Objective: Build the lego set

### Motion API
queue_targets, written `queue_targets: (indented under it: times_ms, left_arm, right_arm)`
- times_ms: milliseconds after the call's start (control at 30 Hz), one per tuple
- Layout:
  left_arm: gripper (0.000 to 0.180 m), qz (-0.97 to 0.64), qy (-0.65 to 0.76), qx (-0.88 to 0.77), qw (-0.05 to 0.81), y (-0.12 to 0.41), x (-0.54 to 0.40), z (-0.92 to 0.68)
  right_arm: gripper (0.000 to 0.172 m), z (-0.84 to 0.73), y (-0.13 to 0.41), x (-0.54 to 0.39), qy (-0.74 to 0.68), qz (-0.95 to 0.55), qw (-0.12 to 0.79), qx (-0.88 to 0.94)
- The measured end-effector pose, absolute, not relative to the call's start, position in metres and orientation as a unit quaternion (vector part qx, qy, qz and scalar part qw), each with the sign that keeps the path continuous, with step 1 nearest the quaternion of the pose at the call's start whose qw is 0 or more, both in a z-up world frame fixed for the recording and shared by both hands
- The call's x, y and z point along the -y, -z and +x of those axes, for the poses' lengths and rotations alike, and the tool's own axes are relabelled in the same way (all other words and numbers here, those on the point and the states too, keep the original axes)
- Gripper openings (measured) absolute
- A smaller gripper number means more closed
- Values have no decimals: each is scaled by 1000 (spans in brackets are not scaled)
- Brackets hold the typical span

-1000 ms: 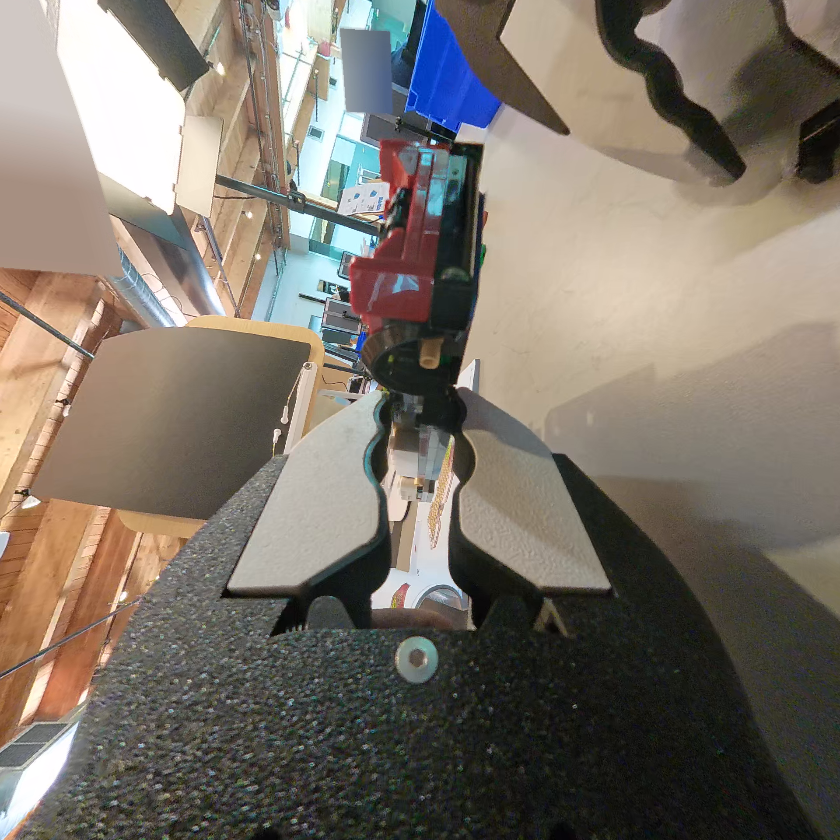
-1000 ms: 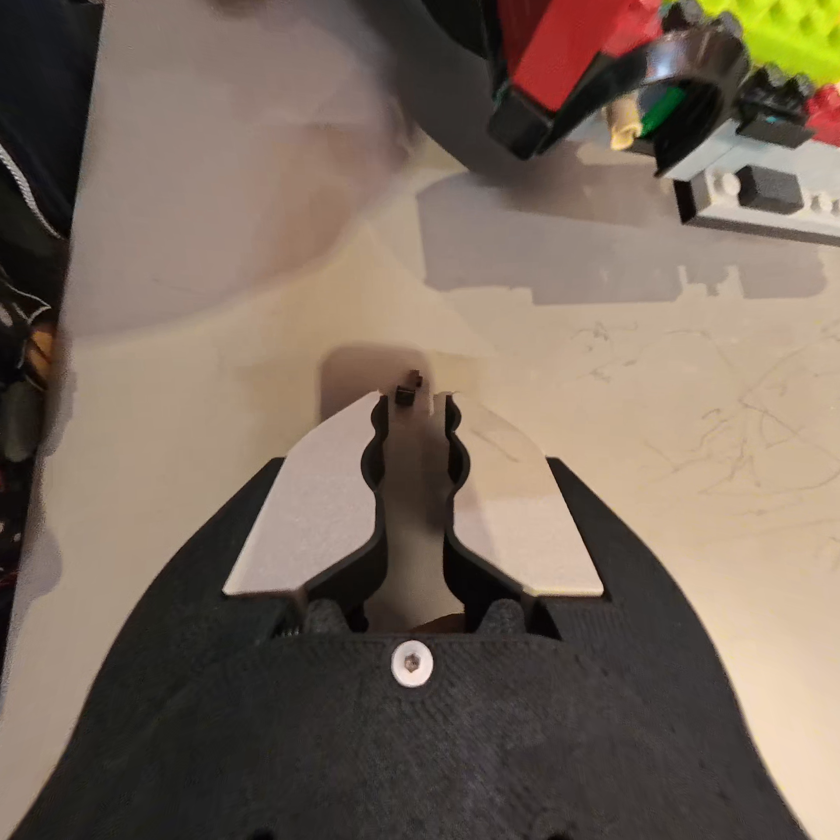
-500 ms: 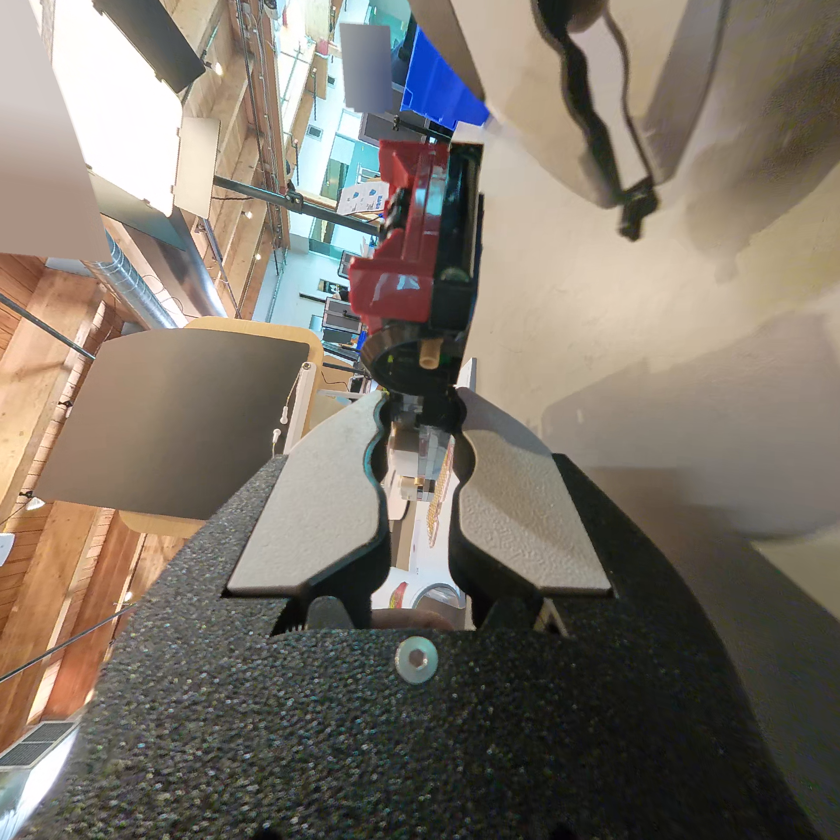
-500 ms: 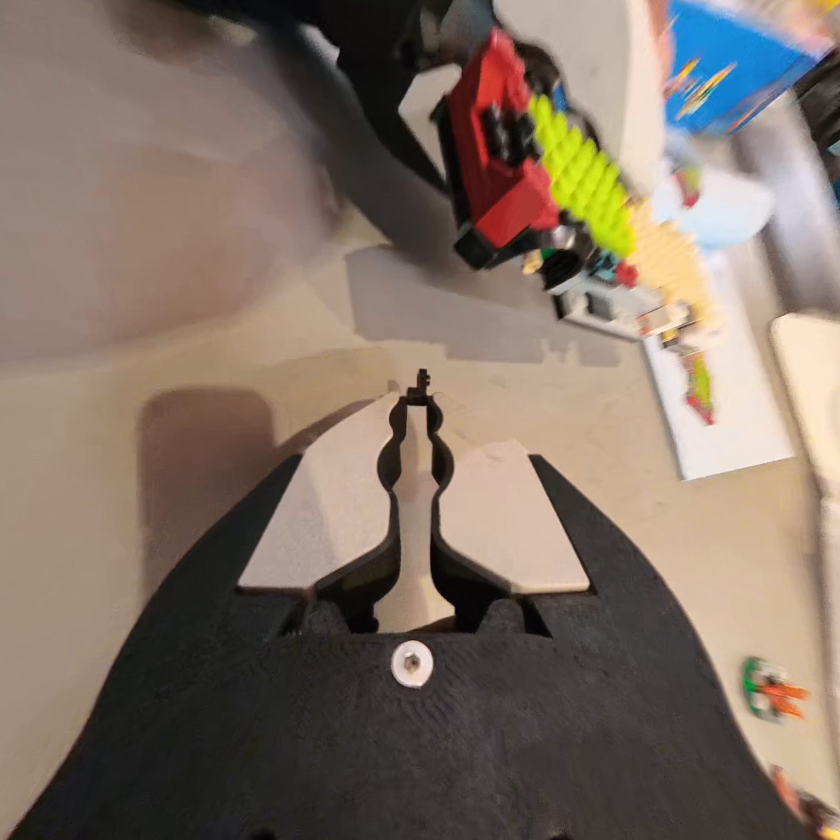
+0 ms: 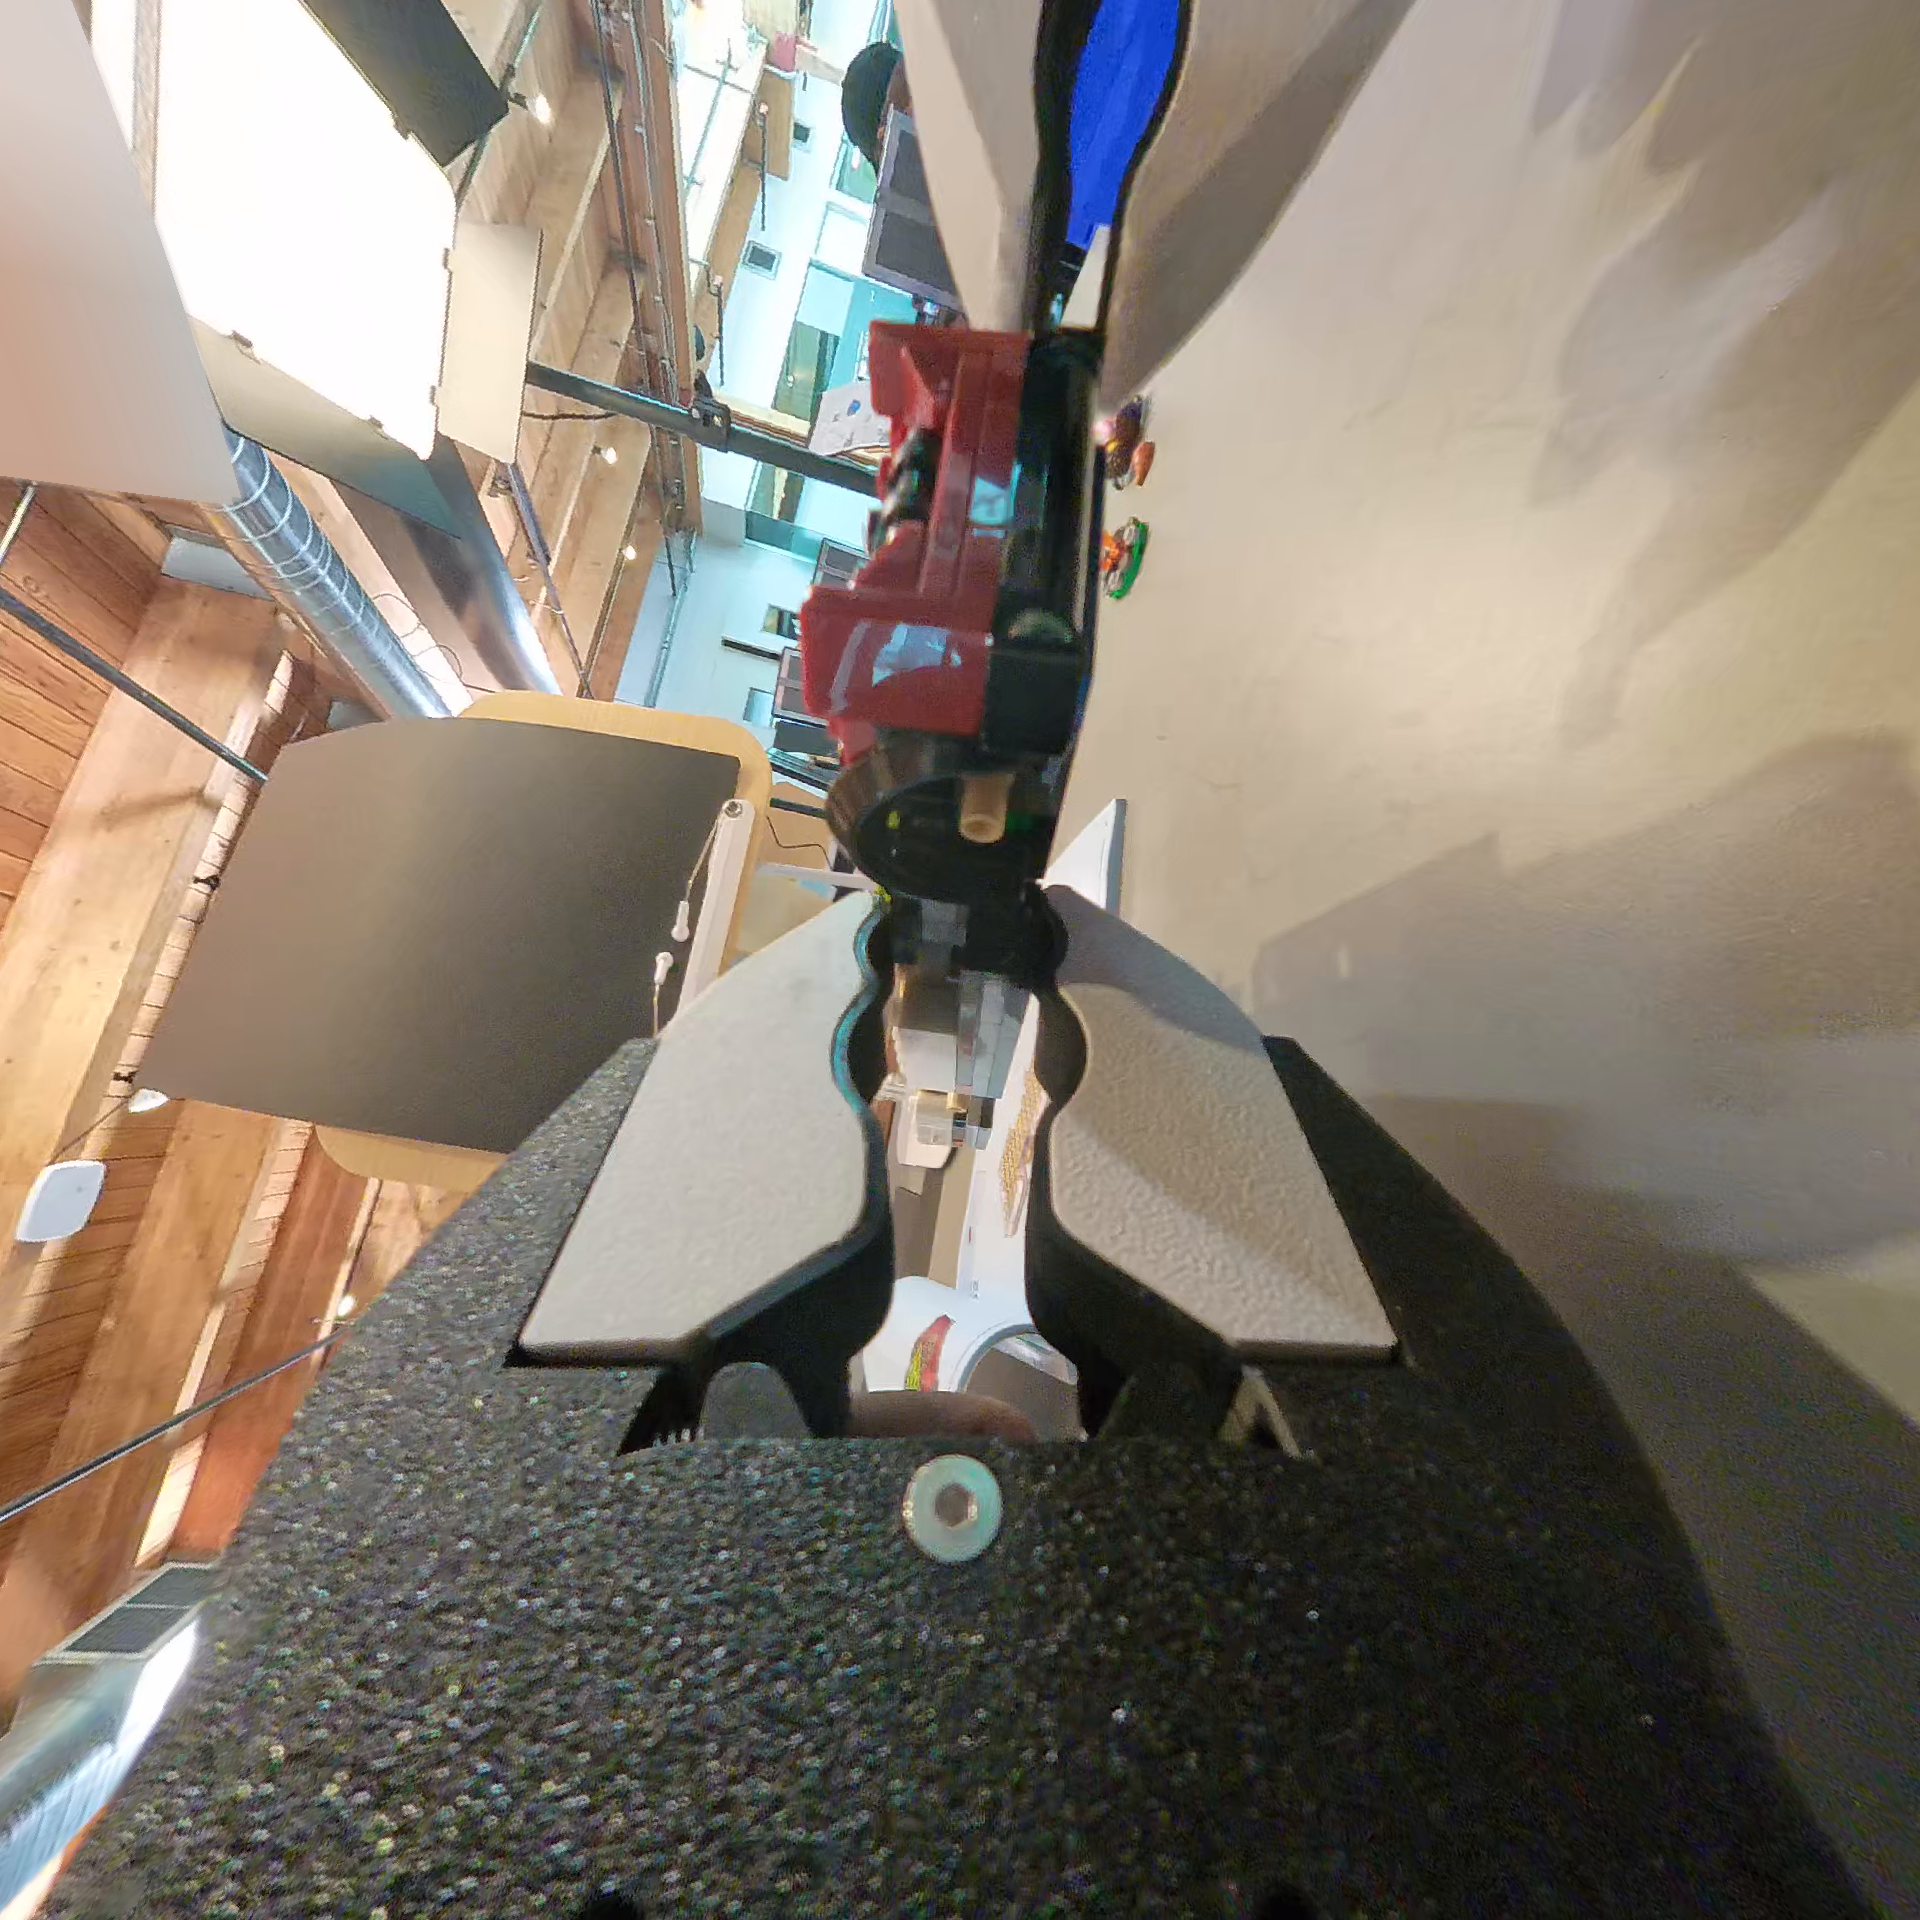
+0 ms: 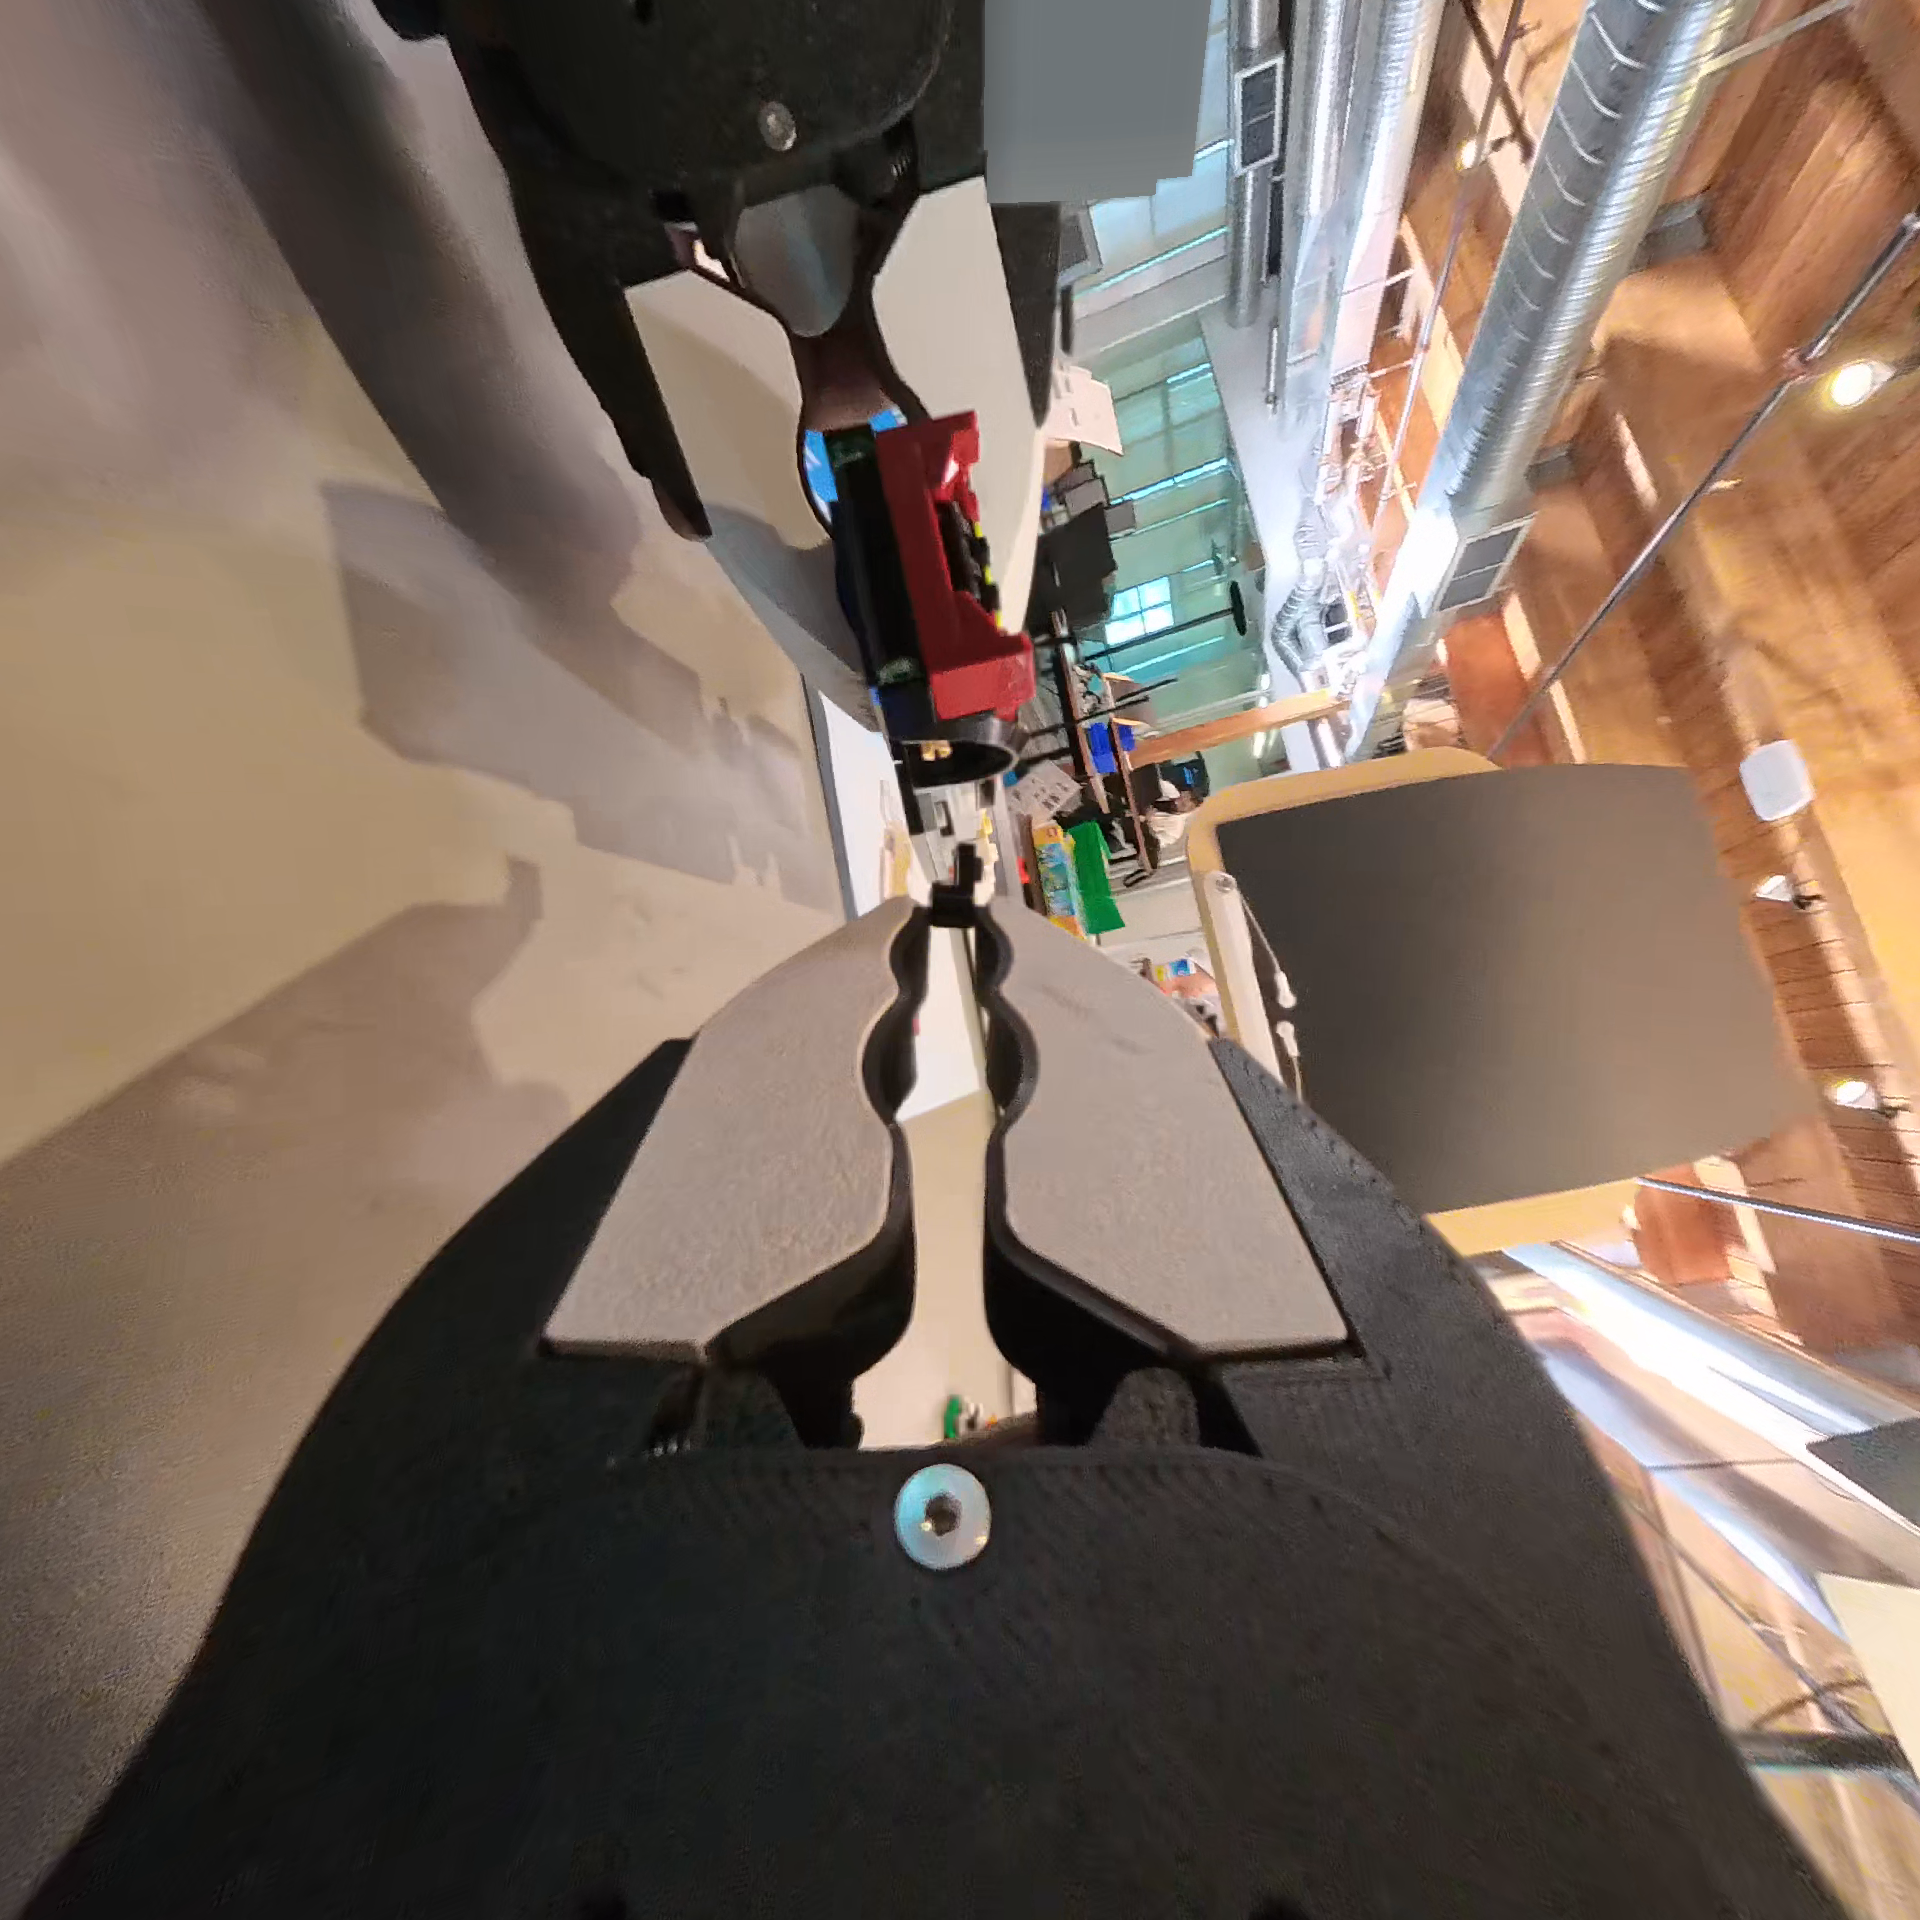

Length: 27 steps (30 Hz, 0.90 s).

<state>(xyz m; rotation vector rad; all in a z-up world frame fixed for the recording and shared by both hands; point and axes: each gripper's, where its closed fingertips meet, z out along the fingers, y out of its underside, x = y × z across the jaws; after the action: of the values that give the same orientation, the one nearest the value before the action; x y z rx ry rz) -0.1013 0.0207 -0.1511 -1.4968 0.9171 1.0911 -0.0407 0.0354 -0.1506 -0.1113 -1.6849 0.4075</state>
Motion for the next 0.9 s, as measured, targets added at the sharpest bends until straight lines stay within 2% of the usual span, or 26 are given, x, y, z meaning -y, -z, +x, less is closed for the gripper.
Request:
queue_targets:
  times_ms: [433,900]
  left_arm:
    - [25,-615,-452,-385,519,149,-21,-94]
    - [25,-616,-446,-388,521,152,-19,-91]
  right_arm:
    - [8,-53,156,-38,-78,-63,664,741]
    - [8,-49,154,-26,-77,-34,672,736]
